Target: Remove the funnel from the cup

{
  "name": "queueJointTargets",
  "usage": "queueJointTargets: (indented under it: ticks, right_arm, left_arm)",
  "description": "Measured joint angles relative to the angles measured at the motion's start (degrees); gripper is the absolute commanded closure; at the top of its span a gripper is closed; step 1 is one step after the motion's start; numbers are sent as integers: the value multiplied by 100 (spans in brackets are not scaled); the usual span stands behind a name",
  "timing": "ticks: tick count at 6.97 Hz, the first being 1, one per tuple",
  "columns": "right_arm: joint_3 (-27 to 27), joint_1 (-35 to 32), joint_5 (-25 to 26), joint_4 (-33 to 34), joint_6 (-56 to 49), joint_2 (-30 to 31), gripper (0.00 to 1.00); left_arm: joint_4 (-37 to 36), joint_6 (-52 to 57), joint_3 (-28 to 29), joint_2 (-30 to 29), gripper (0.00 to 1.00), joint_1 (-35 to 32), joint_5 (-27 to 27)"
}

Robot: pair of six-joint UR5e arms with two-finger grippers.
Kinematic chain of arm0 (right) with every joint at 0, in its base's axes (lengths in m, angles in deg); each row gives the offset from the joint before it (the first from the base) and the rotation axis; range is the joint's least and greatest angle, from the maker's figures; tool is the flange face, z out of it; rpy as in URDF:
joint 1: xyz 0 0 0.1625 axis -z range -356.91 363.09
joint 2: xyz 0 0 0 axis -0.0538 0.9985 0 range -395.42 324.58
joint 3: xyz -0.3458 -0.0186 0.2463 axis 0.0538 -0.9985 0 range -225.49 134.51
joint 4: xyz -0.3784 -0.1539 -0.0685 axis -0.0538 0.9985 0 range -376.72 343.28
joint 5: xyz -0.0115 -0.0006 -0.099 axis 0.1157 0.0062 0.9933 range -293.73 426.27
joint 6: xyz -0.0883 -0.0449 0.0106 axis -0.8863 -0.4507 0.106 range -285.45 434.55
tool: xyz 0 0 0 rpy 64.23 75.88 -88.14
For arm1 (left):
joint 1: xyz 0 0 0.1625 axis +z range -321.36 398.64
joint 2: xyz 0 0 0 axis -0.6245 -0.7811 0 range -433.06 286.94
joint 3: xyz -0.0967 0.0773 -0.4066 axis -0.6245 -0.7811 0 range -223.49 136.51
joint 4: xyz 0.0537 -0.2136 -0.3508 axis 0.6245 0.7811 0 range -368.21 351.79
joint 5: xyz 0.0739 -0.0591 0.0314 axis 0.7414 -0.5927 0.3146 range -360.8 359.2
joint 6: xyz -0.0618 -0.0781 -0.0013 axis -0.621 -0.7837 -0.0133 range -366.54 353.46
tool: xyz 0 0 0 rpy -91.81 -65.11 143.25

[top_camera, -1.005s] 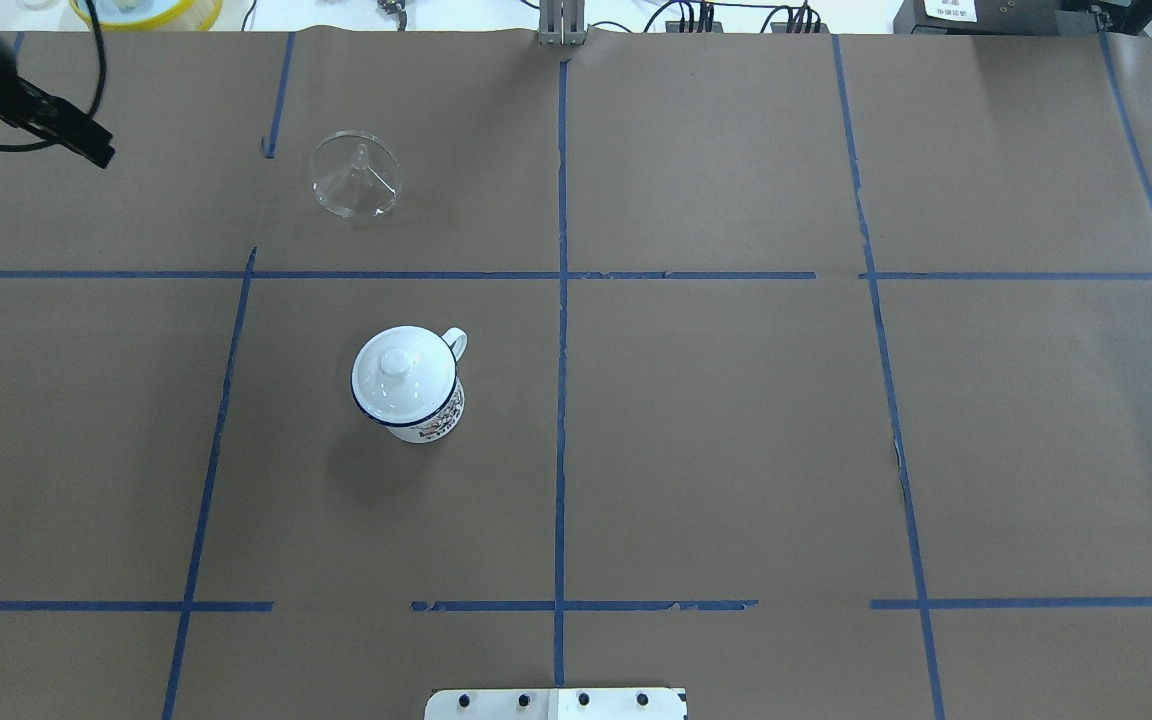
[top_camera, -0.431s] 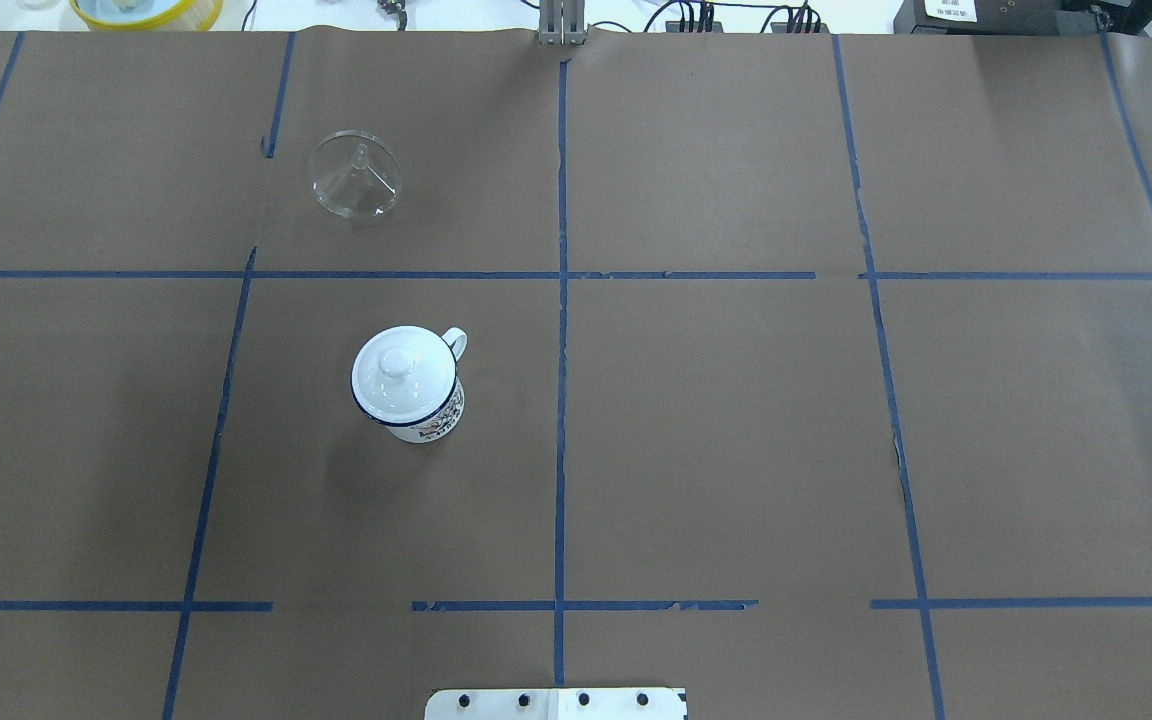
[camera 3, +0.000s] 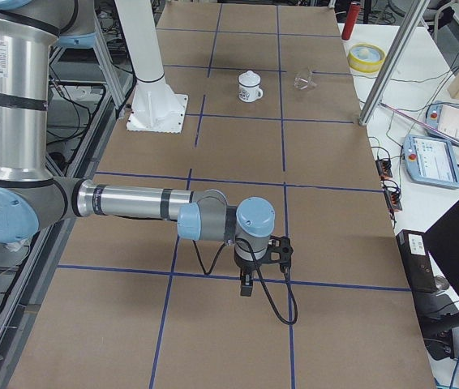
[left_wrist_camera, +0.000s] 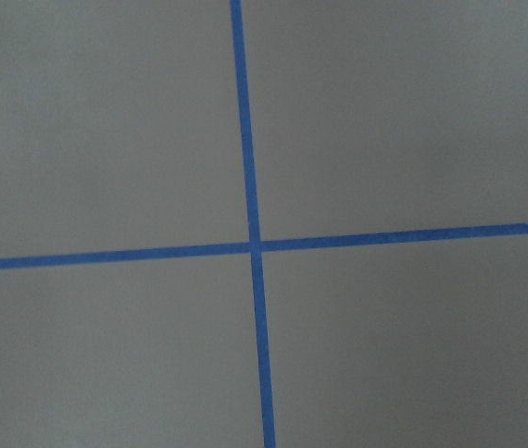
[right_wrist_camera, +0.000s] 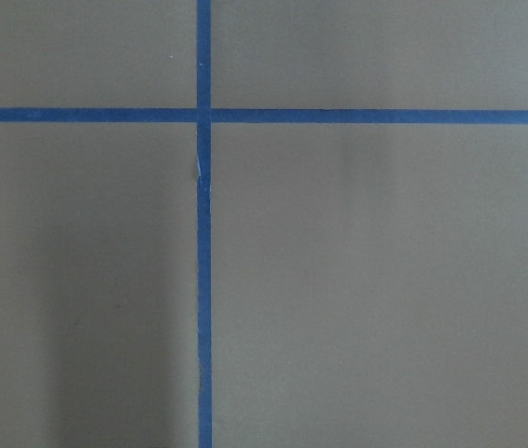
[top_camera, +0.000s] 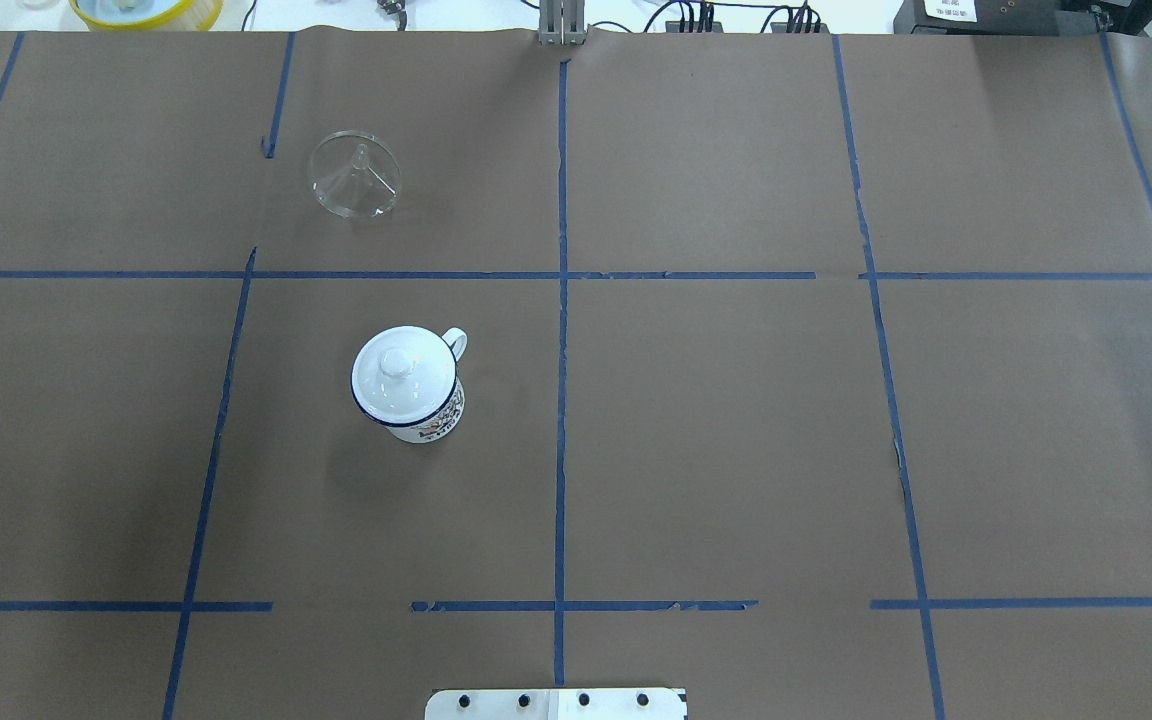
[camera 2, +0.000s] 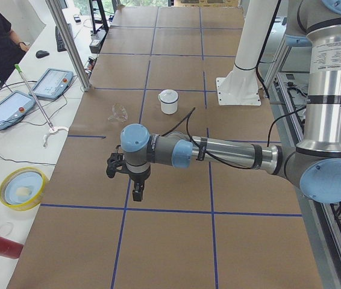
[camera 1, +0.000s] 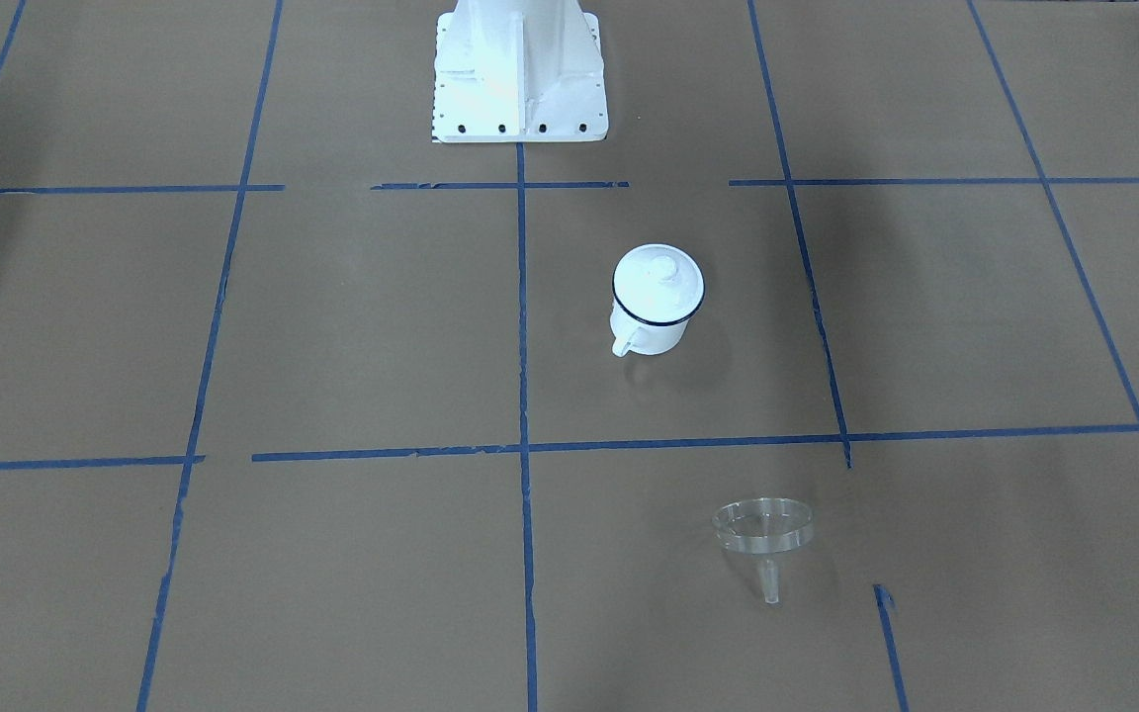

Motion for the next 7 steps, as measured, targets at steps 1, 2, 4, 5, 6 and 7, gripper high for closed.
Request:
queueJointTargets:
  ticks: [1, 2, 4, 5, 6, 7]
  right_arm:
    - [0, 0, 0, 0, 0, 0, 0]
    - [0, 0, 0, 0, 0, 0, 0]
    - [0, 0, 0, 0, 0, 0, 0]
    - [1, 0, 0, 0, 0, 0, 0]
    - [4, 0, 0, 0, 0, 0, 0]
    - [7, 0, 0, 0, 0, 0, 0]
  left_arm:
    - [23, 4, 22, 87, 0, -5, -44]
    - [32, 8, 32, 118, 0, -4, -55]
    - [39, 190, 55, 129, 0, -3, -57]
    - [34, 397, 76, 131, 0, 0, -47]
    - [23, 541, 94, 133, 0, 1, -32]
    - [11, 609, 109, 140, 0, -4, -26]
